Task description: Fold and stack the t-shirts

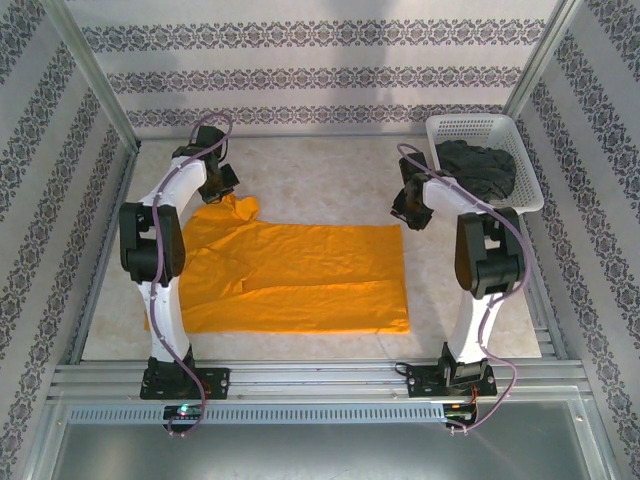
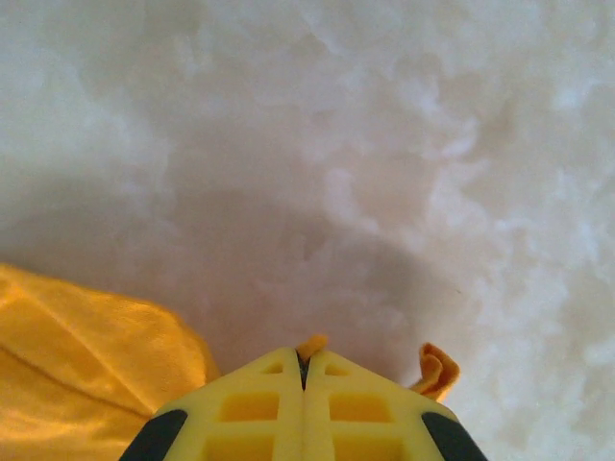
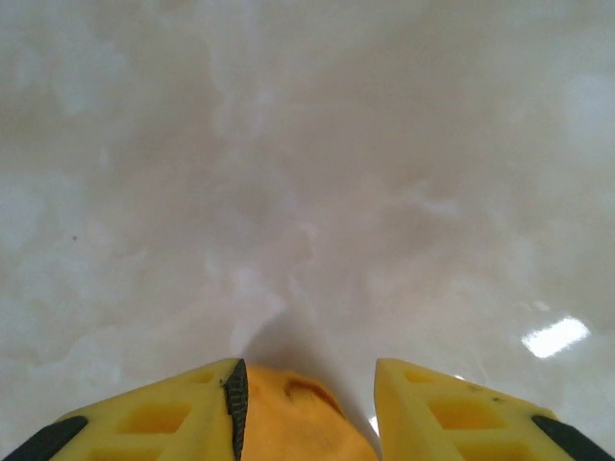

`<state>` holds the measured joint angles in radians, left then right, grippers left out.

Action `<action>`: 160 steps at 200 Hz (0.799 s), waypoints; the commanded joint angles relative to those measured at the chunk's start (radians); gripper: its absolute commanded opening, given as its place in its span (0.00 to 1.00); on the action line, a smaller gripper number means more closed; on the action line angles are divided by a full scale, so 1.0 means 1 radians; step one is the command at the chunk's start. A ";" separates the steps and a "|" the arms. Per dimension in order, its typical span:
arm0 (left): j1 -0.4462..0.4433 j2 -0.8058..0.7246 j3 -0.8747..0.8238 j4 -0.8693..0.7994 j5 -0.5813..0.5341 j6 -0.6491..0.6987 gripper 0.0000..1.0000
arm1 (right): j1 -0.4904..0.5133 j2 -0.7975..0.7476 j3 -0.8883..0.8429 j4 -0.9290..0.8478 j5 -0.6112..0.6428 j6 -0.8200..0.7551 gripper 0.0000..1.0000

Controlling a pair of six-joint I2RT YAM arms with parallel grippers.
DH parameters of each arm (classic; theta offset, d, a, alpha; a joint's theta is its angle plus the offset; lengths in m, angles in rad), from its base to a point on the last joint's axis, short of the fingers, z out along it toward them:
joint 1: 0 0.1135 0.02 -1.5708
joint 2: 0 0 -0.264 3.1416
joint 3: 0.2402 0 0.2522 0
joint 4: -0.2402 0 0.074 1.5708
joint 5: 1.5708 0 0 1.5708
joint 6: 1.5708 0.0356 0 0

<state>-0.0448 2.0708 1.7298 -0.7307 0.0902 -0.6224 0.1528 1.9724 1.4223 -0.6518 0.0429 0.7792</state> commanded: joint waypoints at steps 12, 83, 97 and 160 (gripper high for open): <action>-0.004 -0.047 -0.074 0.043 0.066 -0.042 0.00 | 0.005 0.091 0.102 -0.076 -0.078 -0.099 0.40; -0.001 -0.066 -0.082 0.031 0.063 -0.036 0.00 | 0.004 0.095 0.064 -0.111 -0.091 -0.089 0.36; 0.001 -0.063 -0.074 0.024 0.064 -0.035 0.00 | 0.004 0.108 0.077 -0.112 -0.098 -0.096 0.33; 0.015 -0.095 -0.059 -0.027 0.040 -0.012 0.00 | 0.011 0.113 0.120 -0.099 -0.102 -0.177 0.00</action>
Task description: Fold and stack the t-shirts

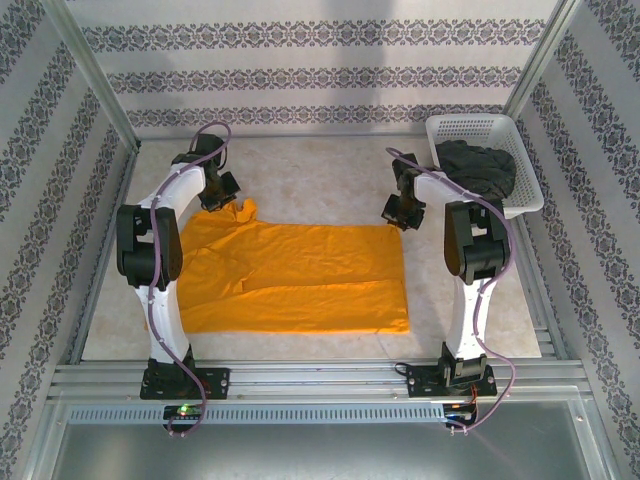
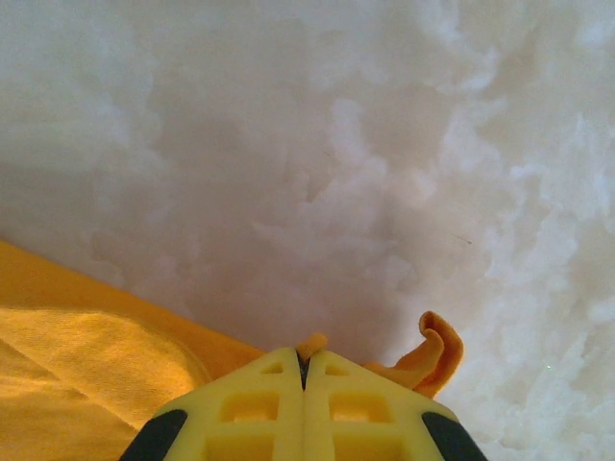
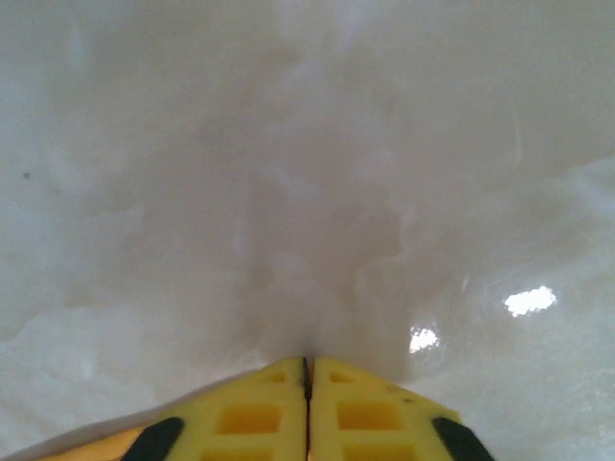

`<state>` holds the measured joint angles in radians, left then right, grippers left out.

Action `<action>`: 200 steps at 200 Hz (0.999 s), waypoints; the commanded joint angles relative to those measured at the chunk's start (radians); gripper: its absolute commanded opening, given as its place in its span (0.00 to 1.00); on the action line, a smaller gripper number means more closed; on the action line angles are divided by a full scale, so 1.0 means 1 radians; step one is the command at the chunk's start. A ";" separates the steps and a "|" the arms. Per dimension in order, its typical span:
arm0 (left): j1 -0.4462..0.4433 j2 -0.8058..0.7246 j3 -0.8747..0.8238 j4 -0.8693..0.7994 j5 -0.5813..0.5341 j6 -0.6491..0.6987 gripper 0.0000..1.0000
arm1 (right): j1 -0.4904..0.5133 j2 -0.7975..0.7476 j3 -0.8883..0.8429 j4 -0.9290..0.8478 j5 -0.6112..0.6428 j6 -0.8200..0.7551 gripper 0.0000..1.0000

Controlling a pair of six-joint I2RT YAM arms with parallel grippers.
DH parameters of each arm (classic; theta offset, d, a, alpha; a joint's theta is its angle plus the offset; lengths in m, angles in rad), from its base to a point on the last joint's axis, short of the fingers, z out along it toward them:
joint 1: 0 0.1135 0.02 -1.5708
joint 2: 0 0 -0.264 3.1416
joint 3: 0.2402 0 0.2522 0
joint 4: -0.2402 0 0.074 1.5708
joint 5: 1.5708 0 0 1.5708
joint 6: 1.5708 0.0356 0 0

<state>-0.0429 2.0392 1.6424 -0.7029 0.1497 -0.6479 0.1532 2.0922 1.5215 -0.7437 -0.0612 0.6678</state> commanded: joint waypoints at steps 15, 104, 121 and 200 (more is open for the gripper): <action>0.015 -0.087 0.027 -0.080 -0.035 0.023 0.00 | 0.018 -0.049 -0.003 0.014 0.016 -0.109 0.00; 0.026 -0.497 -0.268 -0.183 -0.155 0.004 0.00 | 0.118 -0.362 -0.243 0.099 0.034 -0.298 0.00; 0.032 -0.600 -0.345 -0.192 -0.170 -0.047 0.00 | 0.134 -0.410 -0.303 0.089 0.042 -0.278 0.00; 0.122 -0.997 -0.611 -0.352 -0.250 -0.108 0.00 | 0.146 -0.622 -0.556 0.036 0.048 -0.200 0.00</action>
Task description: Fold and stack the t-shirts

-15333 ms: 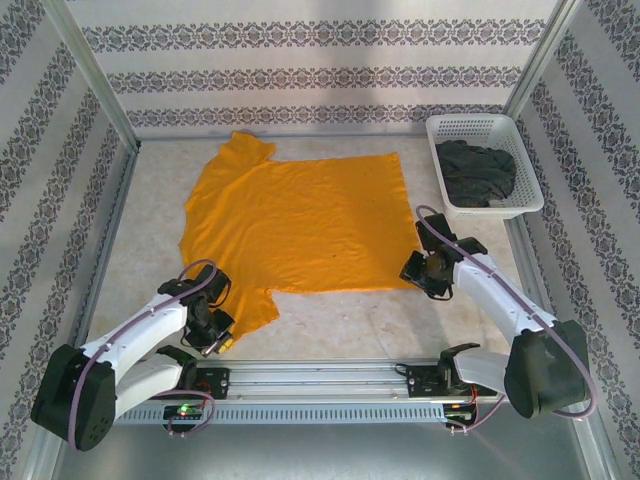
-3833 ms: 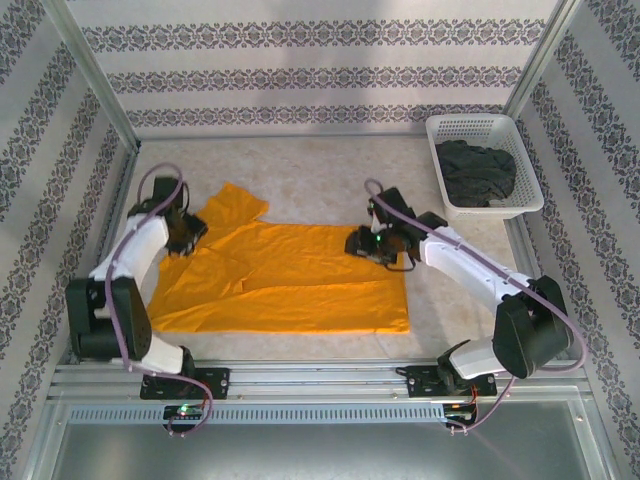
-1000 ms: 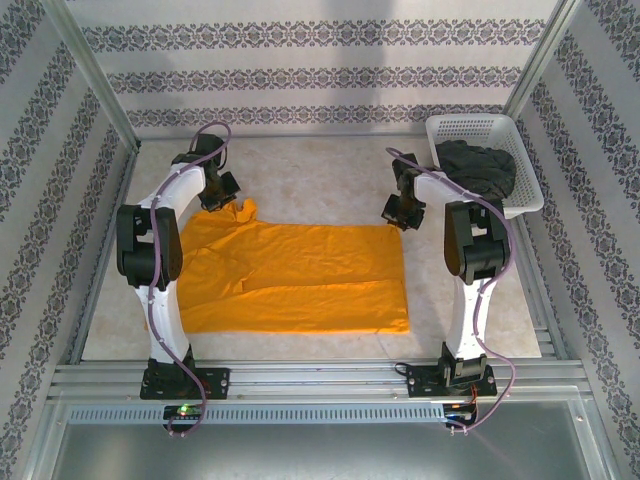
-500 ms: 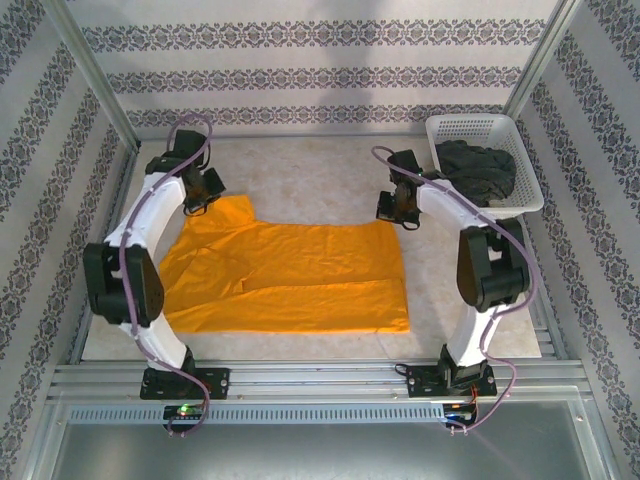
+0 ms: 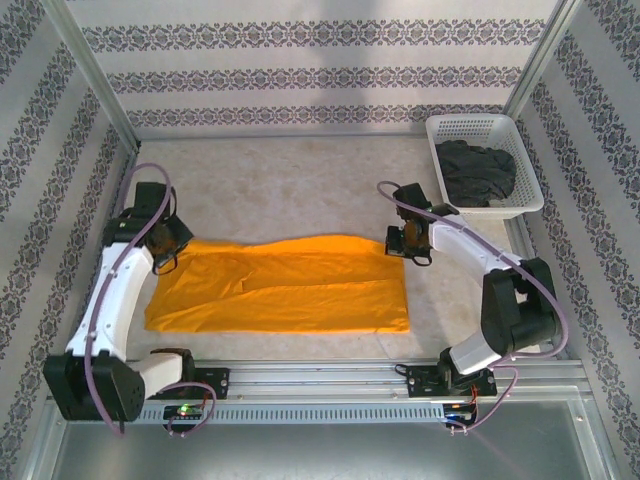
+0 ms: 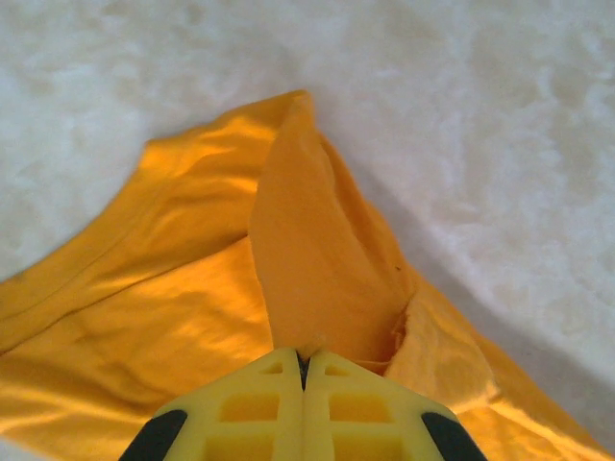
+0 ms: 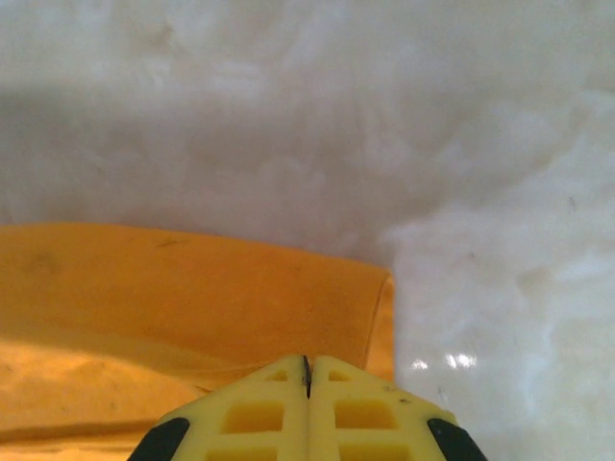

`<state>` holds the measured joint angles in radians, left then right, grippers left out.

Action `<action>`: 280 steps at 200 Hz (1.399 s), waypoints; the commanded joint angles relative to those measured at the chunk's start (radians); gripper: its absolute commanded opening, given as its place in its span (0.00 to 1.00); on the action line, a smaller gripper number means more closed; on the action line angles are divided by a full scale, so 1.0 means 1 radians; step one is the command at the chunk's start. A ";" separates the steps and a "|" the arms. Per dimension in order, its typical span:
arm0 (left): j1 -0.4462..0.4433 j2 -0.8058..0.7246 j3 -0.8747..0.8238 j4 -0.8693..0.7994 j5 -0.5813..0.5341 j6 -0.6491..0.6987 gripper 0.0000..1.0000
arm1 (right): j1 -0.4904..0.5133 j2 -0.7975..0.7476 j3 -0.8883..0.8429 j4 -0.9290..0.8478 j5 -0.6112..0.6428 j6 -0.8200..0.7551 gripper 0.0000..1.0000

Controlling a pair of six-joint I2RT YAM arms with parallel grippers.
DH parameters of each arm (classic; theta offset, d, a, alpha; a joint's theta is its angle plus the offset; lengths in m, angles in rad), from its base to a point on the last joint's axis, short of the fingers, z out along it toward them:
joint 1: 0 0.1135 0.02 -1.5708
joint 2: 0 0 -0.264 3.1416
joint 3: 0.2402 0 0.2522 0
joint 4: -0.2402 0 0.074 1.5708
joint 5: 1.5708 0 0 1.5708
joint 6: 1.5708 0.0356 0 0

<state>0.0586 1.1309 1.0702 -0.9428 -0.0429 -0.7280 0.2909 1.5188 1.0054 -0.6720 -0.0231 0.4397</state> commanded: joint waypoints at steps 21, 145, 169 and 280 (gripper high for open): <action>0.024 -0.155 -0.073 -0.159 -0.064 -0.041 0.00 | 0.009 -0.067 -0.067 -0.060 0.011 0.032 0.00; 0.025 -0.327 -0.266 -0.315 0.012 -0.169 0.00 | 0.021 -0.091 -0.114 -0.117 -0.019 0.088 0.00; 0.025 -0.332 -0.304 -0.291 -0.007 -0.174 0.00 | 0.024 -0.103 -0.163 -0.114 -0.056 0.118 0.01; 0.024 -0.350 -0.347 -0.309 0.061 -0.223 0.00 | 0.034 -0.181 -0.164 -0.114 -0.069 0.211 0.29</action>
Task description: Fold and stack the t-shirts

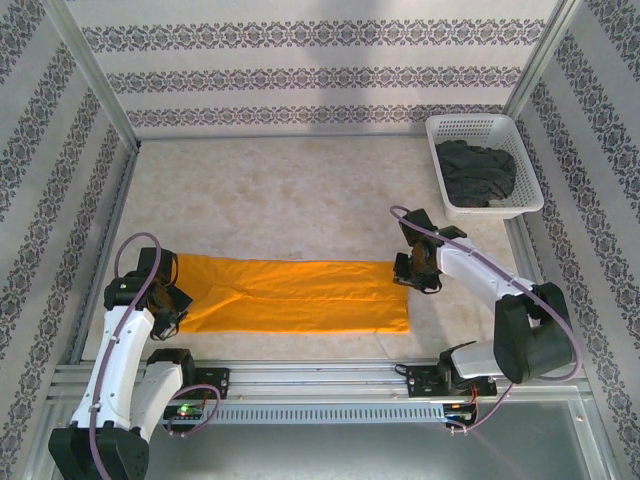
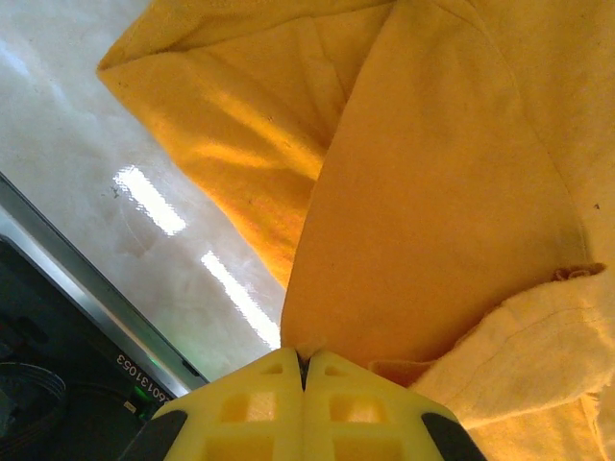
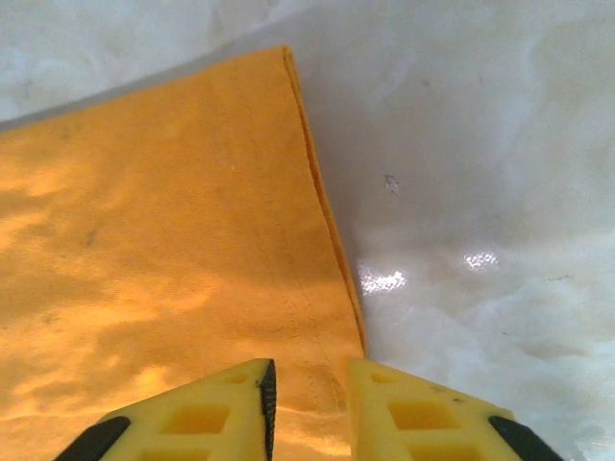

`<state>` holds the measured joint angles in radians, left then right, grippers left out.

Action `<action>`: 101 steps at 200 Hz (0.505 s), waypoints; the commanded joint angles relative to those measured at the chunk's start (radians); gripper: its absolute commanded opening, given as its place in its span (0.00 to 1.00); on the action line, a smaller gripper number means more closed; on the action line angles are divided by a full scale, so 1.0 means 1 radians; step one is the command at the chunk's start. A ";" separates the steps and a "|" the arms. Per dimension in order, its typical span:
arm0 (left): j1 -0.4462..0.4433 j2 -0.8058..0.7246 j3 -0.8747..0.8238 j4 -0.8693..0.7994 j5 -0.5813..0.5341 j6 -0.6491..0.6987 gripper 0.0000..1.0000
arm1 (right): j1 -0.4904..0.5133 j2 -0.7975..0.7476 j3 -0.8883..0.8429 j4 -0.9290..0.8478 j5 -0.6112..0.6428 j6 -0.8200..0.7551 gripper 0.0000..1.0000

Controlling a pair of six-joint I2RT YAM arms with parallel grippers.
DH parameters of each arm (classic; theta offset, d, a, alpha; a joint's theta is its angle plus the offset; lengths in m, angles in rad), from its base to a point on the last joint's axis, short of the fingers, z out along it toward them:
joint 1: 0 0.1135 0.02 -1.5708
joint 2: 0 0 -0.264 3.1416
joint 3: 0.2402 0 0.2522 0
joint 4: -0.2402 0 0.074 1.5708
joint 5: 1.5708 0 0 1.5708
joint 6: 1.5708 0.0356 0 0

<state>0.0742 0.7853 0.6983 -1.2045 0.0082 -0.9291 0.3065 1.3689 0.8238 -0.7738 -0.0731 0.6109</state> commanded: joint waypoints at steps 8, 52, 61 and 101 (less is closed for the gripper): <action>0.008 -0.004 0.031 -0.055 0.013 -0.023 0.00 | 0.022 -0.025 0.014 0.001 -0.030 0.048 0.29; 0.006 -0.022 0.053 -0.107 0.048 -0.053 0.00 | 0.053 0.053 0.019 0.063 -0.051 0.072 0.27; 0.004 -0.027 0.050 -0.117 0.053 -0.056 0.00 | 0.057 0.067 0.026 0.070 -0.051 0.075 0.27; 0.003 -0.029 -0.007 -0.050 0.021 -0.033 0.00 | 0.064 0.113 0.051 0.089 -0.064 0.072 0.27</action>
<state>0.0742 0.7570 0.7235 -1.2556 0.0483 -0.9592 0.3584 1.4628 0.8375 -0.7033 -0.1188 0.6651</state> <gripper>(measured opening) 0.046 0.268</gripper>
